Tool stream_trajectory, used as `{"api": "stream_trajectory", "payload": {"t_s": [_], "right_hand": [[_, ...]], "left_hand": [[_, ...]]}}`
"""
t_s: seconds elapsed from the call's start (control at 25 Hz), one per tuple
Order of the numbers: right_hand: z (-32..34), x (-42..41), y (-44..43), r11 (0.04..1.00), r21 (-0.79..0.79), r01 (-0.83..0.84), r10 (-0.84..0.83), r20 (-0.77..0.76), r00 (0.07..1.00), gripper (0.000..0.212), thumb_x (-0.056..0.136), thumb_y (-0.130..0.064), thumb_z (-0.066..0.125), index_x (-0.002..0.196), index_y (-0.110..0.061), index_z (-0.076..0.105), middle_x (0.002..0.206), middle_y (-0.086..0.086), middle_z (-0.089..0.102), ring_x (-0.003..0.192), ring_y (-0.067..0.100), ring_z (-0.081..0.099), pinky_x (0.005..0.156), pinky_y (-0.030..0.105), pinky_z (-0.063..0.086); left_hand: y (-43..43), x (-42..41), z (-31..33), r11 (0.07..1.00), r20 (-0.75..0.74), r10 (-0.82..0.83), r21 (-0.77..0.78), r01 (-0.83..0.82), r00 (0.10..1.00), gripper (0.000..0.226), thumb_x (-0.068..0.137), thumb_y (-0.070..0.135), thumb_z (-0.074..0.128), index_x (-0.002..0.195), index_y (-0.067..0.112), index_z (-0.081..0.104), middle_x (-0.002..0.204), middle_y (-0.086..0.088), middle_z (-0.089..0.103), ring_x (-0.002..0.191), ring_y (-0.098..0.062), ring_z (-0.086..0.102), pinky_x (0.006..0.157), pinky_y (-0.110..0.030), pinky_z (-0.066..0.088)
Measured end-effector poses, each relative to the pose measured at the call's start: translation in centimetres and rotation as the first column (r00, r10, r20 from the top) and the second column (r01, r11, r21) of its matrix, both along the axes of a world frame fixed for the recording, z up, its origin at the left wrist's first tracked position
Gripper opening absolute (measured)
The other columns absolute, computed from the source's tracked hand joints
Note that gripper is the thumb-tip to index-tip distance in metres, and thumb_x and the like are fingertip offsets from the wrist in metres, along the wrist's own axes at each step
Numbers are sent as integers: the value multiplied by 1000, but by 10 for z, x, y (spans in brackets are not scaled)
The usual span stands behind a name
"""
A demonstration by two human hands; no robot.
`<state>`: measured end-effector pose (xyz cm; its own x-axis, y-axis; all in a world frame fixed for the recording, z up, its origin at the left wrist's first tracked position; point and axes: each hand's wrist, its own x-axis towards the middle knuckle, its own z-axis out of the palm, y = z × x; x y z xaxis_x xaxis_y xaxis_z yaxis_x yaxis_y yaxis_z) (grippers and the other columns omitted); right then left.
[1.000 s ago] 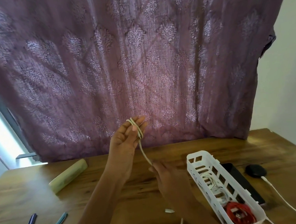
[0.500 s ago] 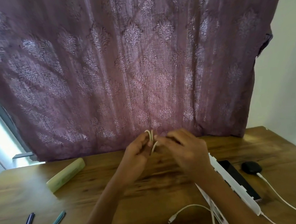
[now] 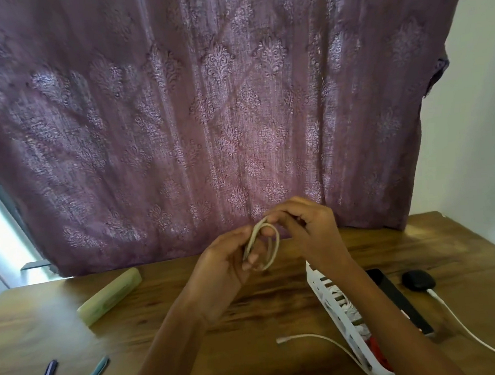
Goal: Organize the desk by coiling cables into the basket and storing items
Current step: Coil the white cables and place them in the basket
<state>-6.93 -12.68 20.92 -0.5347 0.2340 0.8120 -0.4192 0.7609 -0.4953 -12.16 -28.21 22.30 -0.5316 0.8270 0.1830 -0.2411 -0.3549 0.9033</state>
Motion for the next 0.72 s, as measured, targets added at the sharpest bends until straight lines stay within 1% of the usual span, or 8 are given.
{"api": "stream_trajectory", "payload": {"t_s": [0.08,0.2,0.24,0.36,0.44,0.56,0.64,0.72], "right_hand": [[-7,-2,-5,994,-109,21,-15,58,998,20,89,-25,50,83,-23,69,71,-8,67,66,10,61,63,30,51],[-21,-1,-15,965,-239,110,-61,206,977,36,94,-15,51,61,-28,53,50,-19,56,47,0,49,49,11,36],[-27,0,-21,953,-287,101,-29,246,969,41,95,-13,50,58,-32,49,46,-18,52,42,0,45,46,11,32],[-45,0,-39,855,-519,8,179,309,934,28,96,-20,47,72,-30,57,52,-9,54,41,1,42,46,16,35],[-56,2,-49,800,-599,25,261,385,885,19,96,-23,46,80,-23,57,62,-5,58,44,0,45,48,17,38],[-74,10,-58,887,-458,55,208,504,838,12,95,-27,49,90,-25,60,71,-7,61,58,-2,53,56,16,41],[-83,14,-61,976,-208,65,56,527,848,19,93,-31,50,107,-26,62,84,-11,64,73,-1,57,67,18,45],[-88,17,-62,988,116,106,-145,424,894,28,89,-31,47,113,-28,60,89,-8,65,76,4,60,65,19,49]], "left_hand": [[0,2,1,998,77,38,49,-42,996,34,85,25,43,77,7,71,50,2,37,47,-8,33,53,-19,40],[1,2,5,985,139,118,105,-133,983,31,86,25,40,81,4,63,50,4,36,44,-5,37,53,-17,44],[2,0,6,979,149,145,119,-163,978,31,88,25,39,83,4,61,51,4,37,44,-5,38,54,-17,45],[4,-6,1,961,172,207,149,-234,963,29,86,26,42,85,6,63,56,4,45,48,-4,41,60,-16,50],[2,-11,-4,948,125,265,147,-282,956,28,84,25,45,91,7,64,64,4,54,54,-4,47,66,-16,50],[-3,-21,-13,914,-18,397,97,-394,918,22,92,17,42,100,10,61,85,5,65,70,-4,57,79,-21,47],[-6,-25,-19,876,-171,479,34,-480,861,24,95,8,39,102,17,61,103,8,68,84,-4,64,86,-21,48],[-7,-27,-24,844,-363,494,-17,-536,790,27,96,4,39,104,20,59,113,9,66,96,-6,65,89,-20,48]]}}
